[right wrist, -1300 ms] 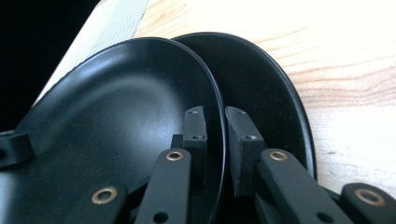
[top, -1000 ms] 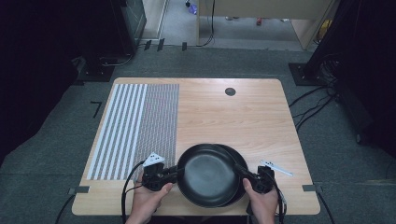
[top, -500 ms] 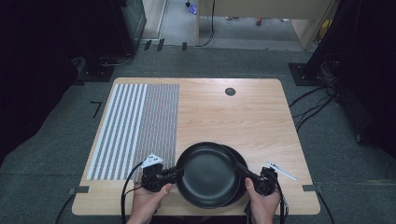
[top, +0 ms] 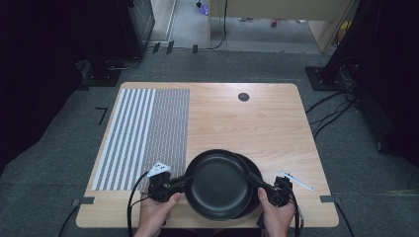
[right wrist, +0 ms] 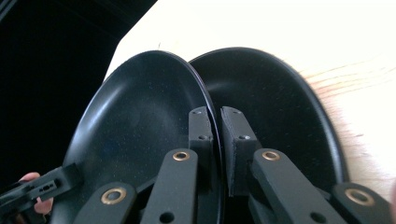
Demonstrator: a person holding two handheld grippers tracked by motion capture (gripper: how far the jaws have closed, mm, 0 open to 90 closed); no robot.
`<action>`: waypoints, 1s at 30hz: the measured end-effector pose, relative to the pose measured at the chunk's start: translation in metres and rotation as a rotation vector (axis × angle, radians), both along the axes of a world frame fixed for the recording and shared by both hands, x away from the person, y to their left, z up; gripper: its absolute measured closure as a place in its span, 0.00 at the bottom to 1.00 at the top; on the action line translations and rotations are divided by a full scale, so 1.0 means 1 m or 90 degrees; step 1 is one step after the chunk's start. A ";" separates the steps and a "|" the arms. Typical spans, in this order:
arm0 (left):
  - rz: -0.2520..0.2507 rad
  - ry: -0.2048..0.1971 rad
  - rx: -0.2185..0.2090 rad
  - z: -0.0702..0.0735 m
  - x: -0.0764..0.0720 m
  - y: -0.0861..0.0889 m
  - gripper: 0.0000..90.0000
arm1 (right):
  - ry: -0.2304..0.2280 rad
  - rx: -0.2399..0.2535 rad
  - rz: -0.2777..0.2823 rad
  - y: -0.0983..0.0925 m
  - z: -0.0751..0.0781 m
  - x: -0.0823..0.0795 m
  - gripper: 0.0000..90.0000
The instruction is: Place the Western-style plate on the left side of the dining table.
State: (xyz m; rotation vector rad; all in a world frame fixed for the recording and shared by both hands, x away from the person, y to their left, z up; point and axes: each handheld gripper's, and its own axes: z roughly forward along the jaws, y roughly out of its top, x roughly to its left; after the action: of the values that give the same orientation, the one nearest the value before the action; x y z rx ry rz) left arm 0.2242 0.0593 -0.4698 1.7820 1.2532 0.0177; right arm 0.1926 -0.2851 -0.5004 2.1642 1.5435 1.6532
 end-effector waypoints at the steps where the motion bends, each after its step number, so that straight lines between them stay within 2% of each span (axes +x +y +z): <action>1: 0.005 -0.004 -0.002 0.002 0.000 0.001 0.83 | 0.002 0.003 0.003 0.001 0.000 0.000 0.93; 9: 0.004 -0.005 0.001 0.005 0.003 0.002 0.84 | 0.007 0.011 0.001 0.003 0.000 0.002 0.93; 16: 0.005 -0.009 -0.010 0.010 0.007 0.005 0.84 | -0.003 0.011 0.002 0.004 0.008 0.005 0.93; 24: 0.009 -0.009 -0.019 0.017 0.014 0.014 0.84 | -0.015 0.002 0.010 0.011 0.021 0.016 0.93; 30: 0.019 -0.013 -0.025 0.025 0.022 0.027 0.84 | -0.022 0.004 0.020 0.021 0.031 0.031 0.93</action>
State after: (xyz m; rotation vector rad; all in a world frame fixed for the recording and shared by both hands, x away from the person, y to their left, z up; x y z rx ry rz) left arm 0.2465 0.0859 -0.4446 1.7248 1.2579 0.0281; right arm 0.2232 -0.2637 -0.4696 2.1140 1.5745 1.6968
